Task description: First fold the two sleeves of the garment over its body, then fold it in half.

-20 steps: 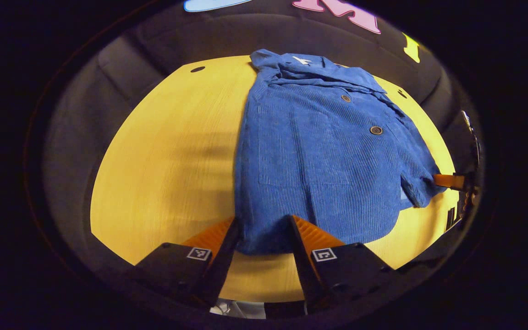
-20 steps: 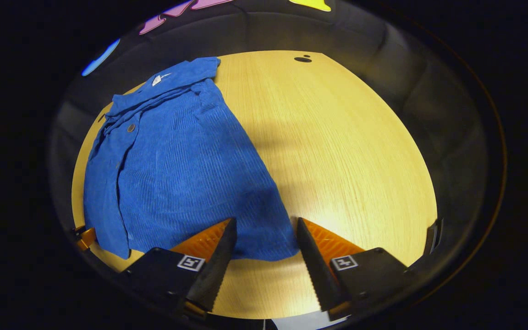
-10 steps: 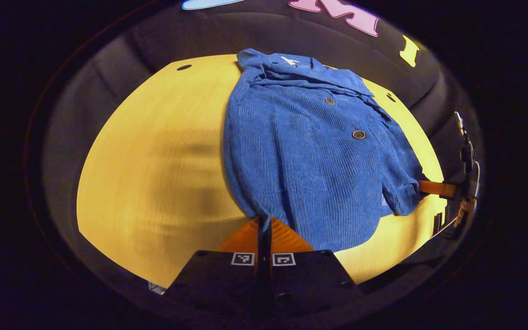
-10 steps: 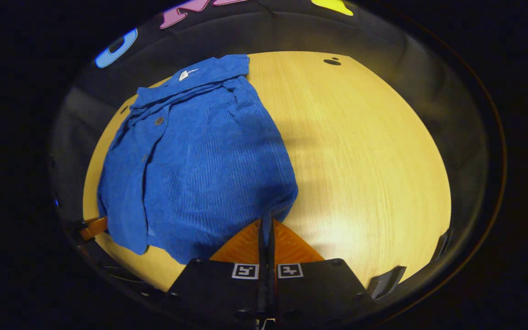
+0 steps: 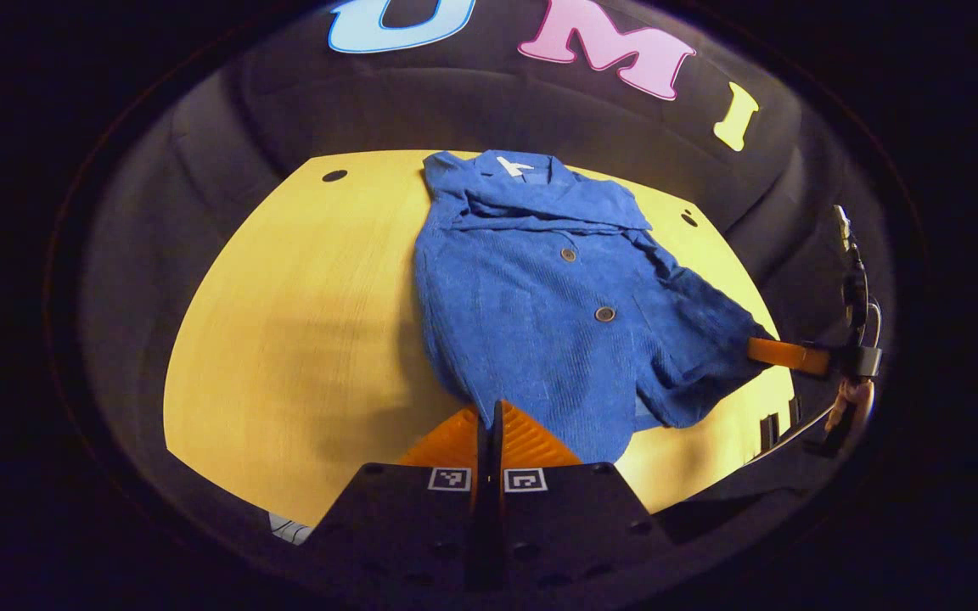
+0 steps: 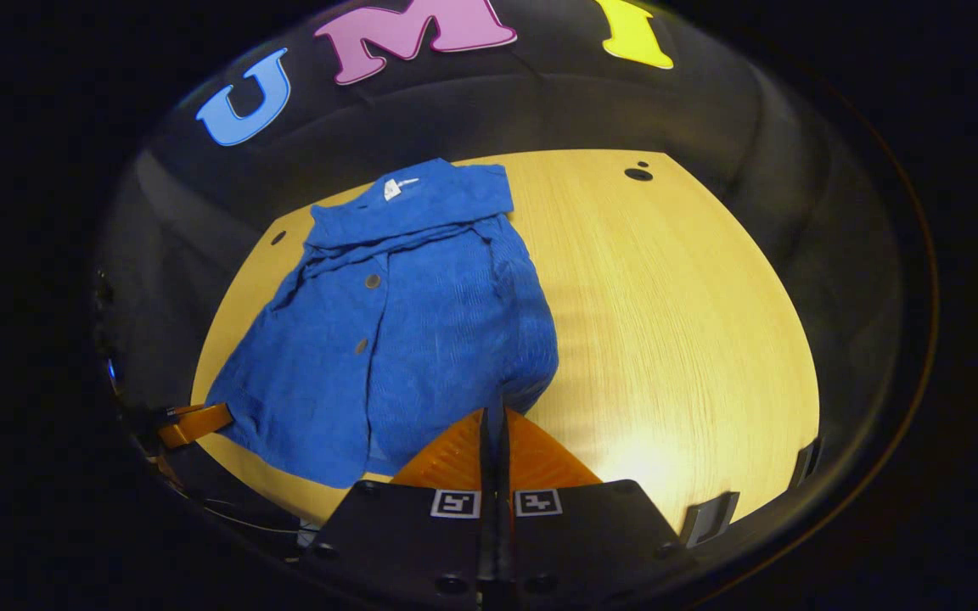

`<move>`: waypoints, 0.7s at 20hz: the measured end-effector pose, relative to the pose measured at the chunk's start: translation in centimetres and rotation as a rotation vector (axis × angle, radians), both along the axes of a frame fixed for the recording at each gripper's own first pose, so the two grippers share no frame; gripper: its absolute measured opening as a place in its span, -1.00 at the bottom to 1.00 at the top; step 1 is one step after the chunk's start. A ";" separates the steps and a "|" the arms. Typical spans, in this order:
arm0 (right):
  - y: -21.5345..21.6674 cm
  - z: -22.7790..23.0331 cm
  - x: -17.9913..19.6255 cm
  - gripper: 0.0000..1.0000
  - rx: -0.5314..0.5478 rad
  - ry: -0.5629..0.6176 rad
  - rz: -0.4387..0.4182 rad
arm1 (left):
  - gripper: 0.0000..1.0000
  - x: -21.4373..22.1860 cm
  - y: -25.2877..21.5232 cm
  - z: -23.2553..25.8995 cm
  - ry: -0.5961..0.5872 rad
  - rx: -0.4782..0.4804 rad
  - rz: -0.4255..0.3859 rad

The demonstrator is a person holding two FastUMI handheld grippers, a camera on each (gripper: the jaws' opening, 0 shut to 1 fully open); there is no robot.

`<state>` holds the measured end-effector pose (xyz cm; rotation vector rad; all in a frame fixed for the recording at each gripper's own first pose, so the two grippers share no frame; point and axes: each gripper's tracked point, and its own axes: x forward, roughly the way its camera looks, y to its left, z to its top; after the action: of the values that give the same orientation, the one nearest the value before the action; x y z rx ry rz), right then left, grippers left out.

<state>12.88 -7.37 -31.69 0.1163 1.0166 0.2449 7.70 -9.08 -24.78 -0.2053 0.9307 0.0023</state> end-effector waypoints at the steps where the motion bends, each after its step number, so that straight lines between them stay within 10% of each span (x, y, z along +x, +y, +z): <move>1: 0.5 1.0 0.8 -1.00 0.009 -0.013 0.008 | -1.00 0.8 0.1 1.0 -0.019 -0.011 0.007; 14: 4.1 8.1 23.5 -0.99 0.098 -0.262 0.031 | -1.00 21.7 5.6 9.9 -0.309 0.046 0.030</move>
<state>36.41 -3.25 -23.54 0.1530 0.7468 0.3298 29.35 -3.49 -14.91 -0.1711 0.6190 0.0189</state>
